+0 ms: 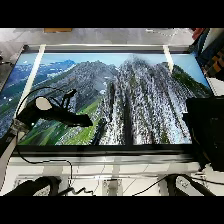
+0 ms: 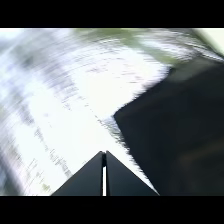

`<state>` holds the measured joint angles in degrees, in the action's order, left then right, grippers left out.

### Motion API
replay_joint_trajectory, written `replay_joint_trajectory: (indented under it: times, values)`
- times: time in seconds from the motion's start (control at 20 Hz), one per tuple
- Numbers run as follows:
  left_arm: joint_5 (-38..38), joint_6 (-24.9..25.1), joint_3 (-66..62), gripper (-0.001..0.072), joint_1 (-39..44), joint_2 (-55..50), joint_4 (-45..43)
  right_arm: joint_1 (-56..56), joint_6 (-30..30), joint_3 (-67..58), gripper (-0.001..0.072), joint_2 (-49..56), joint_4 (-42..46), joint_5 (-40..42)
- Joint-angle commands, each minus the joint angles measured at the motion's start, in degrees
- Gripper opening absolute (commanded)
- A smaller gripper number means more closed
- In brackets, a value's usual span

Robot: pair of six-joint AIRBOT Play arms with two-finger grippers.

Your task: Fold the clothes and pants, and hang the long-sleeved shirts on hangers.

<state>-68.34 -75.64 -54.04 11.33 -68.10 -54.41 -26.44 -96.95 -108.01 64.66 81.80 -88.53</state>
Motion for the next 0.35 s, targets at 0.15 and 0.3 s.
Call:
replay_joint_trajectory:
  times: [0.15,0.3]
  values:
    - [0.0,0.0,-0.02,0.0692,-0.02,0.04,0.0,32.13,12.0,3.04,0.0031,0.61,10.6,1.2]
    - [0.0,0.02,-0.02,0.0692,-0.02,0.04,0.0,34.38,8.52,9.4,0.0031,0.87,13.79,1.27]
